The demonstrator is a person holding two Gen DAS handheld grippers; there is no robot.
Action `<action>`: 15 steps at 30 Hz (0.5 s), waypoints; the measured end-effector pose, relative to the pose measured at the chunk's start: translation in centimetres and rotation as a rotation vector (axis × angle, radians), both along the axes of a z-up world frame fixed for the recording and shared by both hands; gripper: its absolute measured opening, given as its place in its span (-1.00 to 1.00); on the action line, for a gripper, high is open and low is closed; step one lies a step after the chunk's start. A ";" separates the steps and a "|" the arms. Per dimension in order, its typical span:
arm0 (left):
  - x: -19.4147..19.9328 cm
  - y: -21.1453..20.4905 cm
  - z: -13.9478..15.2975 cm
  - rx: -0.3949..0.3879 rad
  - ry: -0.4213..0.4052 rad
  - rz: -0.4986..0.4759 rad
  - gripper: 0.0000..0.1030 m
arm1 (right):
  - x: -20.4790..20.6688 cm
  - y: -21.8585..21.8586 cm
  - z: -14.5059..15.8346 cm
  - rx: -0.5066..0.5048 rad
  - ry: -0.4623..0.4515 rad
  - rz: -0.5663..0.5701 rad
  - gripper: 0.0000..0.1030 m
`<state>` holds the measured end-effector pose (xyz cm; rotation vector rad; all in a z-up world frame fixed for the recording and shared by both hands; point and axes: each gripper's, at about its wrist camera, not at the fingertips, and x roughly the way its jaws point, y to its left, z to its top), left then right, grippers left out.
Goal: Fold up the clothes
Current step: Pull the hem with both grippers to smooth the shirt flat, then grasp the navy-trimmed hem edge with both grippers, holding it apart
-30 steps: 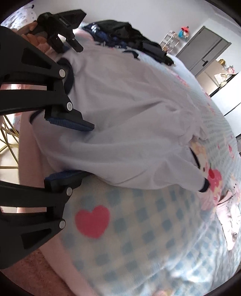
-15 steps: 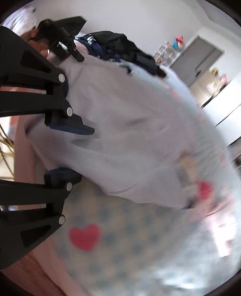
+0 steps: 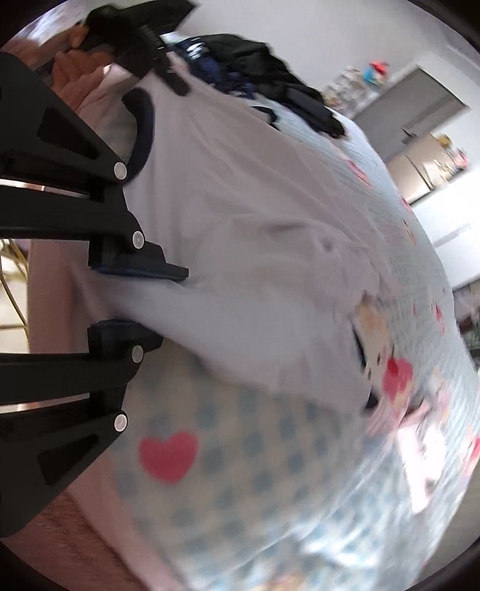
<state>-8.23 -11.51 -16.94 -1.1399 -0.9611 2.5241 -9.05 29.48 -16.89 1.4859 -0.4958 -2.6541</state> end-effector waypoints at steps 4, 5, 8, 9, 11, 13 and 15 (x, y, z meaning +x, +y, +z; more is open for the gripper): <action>0.0 -0.6 -0.7 0.011 -0.018 0.012 -0.89 | 0.9 1.6 0.2 0.000 -0.017 -0.042 -0.57; -0.1 -0.4 -0.7 0.018 -0.019 0.004 -0.89 | 1.1 1.6 0.4 -0.007 -0.011 -0.049 -0.56; -0.5 -0.4 -1.3 0.124 -0.031 -0.055 -0.85 | 1.5 1.9 1.0 -0.031 -0.005 -0.070 -0.46; -0.5 -0.4 -1.6 0.157 -0.033 -0.070 -0.79 | 1.5 1.9 0.6 -0.078 -0.017 -0.059 -0.46; -0.8 -0.2 -2.1 0.169 -0.048 -0.090 -0.58 | 1.5 1.5 -0.6 -0.188 -0.062 -0.025 -0.46; -1.0 0.1 -2.9 0.183 -0.070 -0.106 -0.33 | 1.4 0.7 -2.2 -0.259 -0.106 0.004 -0.46; -1.1 0.4 -3.1 0.141 -0.084 -0.094 -0.42 | 1.3 0.3 -2.3 -0.195 -0.106 -0.004 -0.49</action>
